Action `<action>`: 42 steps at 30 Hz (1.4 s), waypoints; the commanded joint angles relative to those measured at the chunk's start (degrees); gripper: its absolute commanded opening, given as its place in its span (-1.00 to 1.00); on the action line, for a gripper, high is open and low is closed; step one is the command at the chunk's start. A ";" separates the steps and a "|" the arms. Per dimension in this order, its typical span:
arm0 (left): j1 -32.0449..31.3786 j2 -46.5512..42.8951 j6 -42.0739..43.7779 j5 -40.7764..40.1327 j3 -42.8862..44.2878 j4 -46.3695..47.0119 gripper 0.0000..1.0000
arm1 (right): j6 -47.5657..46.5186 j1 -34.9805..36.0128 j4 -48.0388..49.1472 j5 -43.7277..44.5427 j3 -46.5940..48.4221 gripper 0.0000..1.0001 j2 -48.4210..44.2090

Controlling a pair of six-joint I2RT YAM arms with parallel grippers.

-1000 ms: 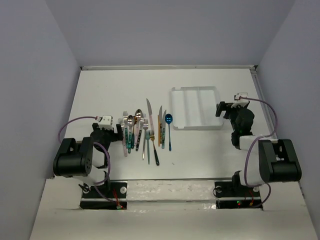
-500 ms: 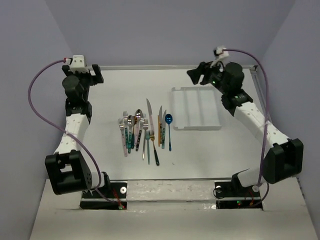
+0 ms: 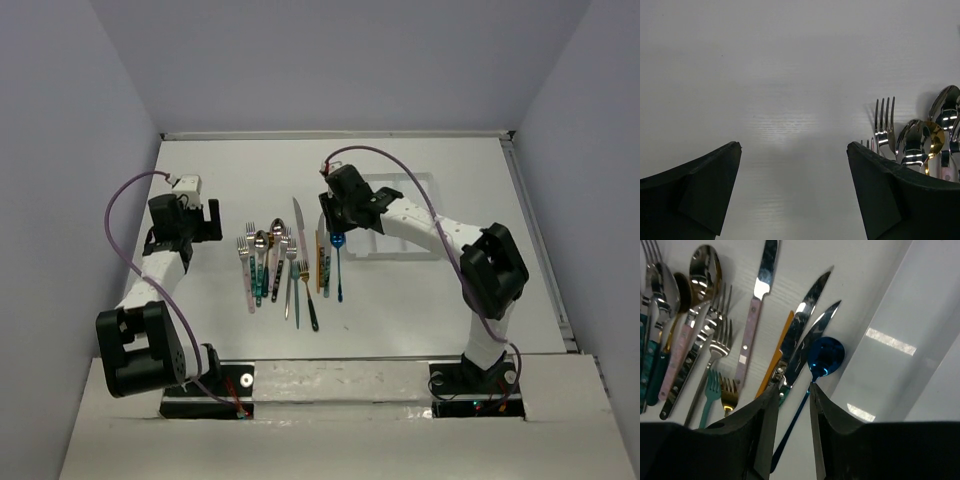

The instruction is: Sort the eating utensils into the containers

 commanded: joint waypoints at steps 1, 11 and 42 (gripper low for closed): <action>0.26 -4.76 0.29 0.38 -2.44 7.80 0.98 | 3.58 0.71 -4.06 -0.08 -1.44 -0.29 1.20; 0.17 -7.83 -0.86 4.34 -10.71 18.18 0.98 | 6.92 2.91 -4.15 0.53 -4.87 -0.28 6.48; 0.17 -8.63 -0.33 2.14 -11.68 18.88 0.98 | 11.23 3.97 -6.34 7.92 -3.03 -1.00 14.31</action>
